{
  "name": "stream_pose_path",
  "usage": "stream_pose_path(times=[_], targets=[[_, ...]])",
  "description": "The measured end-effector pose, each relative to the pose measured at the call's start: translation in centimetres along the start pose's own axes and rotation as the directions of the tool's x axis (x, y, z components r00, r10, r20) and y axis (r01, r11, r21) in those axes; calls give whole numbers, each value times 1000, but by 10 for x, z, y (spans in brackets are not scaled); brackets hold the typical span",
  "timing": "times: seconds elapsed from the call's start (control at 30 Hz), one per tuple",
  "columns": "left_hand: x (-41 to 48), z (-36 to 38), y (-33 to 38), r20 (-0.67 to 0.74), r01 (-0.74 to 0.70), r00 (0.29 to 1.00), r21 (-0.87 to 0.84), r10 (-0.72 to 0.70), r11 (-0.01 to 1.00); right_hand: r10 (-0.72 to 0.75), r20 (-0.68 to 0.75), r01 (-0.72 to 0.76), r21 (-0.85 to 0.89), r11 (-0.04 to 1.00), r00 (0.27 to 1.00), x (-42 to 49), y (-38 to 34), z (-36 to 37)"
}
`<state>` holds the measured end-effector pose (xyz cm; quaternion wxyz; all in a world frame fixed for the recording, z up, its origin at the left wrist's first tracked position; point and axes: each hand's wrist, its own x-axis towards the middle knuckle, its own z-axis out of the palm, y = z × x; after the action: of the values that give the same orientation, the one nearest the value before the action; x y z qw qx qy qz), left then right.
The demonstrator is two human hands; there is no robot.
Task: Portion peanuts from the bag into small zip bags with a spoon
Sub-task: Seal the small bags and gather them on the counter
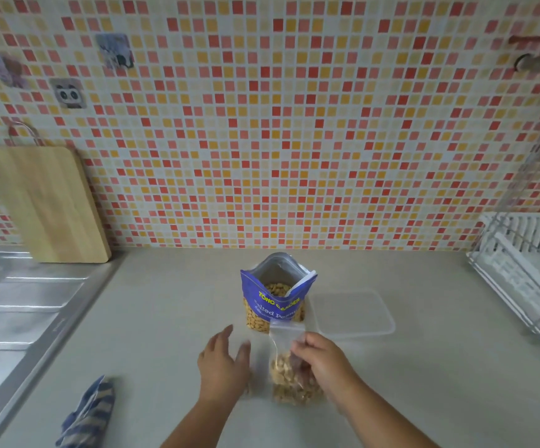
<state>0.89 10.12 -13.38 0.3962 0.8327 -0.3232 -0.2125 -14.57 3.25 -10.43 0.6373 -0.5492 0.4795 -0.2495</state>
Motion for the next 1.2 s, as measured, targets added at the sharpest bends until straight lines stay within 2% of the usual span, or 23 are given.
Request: stream_pose_path(times=[0.03, 0.1, 0.17, 0.27, 0.4, 0.47, 0.53, 0.63, 0.7, 0.77, 0.83, 1.03, 1.2], targets=[[-5, -6, 12, 39, -11, 999, -173, 18, 985, -10, 25, 9, 26, 1000, 1000, -2, -2, -1], [-12, -15, 35, 212, 77, 977, -479, 31, 874, -38, 58, 36, 38, 999, 998, -5, -8, -1], [-14, -21, 49, 260, 66, 960, -568, 103, 821, -81, 84, 78, 37, 996, 993, -8, -15, -2], [-15, -29, 69, 203, 15, 967, -640, 151, 769, -164, 68, 162, 42, 986, 984, -14, -27, -2], [-16, -37, 82, 176, -56, 961, -635, 214, 771, -346, -48, 343, -52, 938, 937, -21, -51, -4], [-18, -38, 86, 170, -109, 952, -590, 256, 800, -423, -56, 407, -184, 895, 904, -23, -66, -4], [-21, -40, 91, 152, -147, 949, -557, 274, 818, -487, -41, 446, -340, 828, 872, -26, -78, -3], [-23, -41, 94, 103, -191, 952, -539, 290, 820, -531, 25, 478, -473, 740, 847, -31, -88, -3], [-25, -42, 96, 84, -217, 948, -533, 306, 818, -571, 80, 507, -571, 646, 817, -32, -91, -5], [-29, -41, 98, 64, -249, 942, -521, 329, 817, -625, 125, 544, -640, 543, 771, -32, -89, -7], [-33, -41, 100, 46, -268, 940, -516, 339, 814, -643, 155, 555, -675, 486, 750, -31, -86, -8], [-30, -41, 103, -40, -257, 959, -538, 280, 803, -629, 141, 535, -682, 498, 765, -27, -90, -17], [-24, -43, 94, -40, -213, 972, -552, 230, 806, -606, 129, 500, -710, 497, 785, -23, -86, -23]])
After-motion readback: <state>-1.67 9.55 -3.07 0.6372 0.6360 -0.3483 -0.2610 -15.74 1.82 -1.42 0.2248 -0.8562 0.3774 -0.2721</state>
